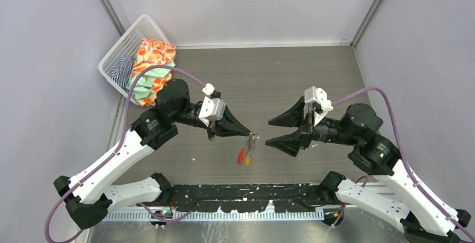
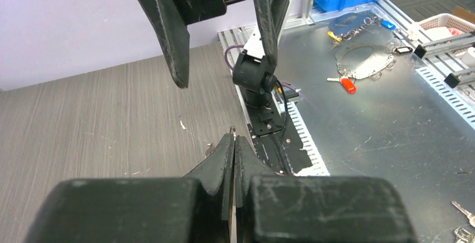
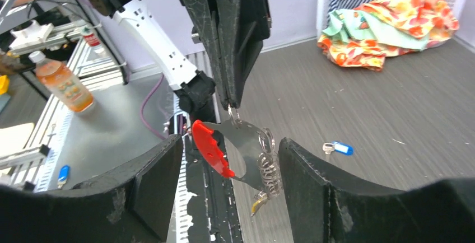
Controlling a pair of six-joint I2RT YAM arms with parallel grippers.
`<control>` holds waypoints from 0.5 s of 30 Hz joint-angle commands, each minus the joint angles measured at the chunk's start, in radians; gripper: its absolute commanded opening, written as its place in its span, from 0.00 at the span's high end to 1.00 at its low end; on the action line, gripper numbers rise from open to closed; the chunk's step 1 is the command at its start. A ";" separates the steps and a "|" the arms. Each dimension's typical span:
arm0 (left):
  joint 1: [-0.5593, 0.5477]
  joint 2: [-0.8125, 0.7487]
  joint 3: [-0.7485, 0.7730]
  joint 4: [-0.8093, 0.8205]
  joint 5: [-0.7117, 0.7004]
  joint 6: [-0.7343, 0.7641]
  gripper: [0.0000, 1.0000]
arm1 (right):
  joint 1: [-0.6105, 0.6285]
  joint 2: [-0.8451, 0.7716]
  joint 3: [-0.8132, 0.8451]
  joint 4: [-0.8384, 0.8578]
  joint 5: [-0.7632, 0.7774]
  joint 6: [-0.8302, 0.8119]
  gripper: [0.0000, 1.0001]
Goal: Put the keys on the keyring
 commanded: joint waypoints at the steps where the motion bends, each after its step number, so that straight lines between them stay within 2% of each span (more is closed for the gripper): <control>1: -0.003 0.005 0.036 0.073 -0.022 -0.062 1.00 | 0.003 0.065 0.005 0.098 -0.108 0.013 0.33; 15: -0.003 0.019 0.057 0.085 -0.043 -0.103 1.00 | 0.002 0.110 -0.012 0.179 -0.128 0.008 0.44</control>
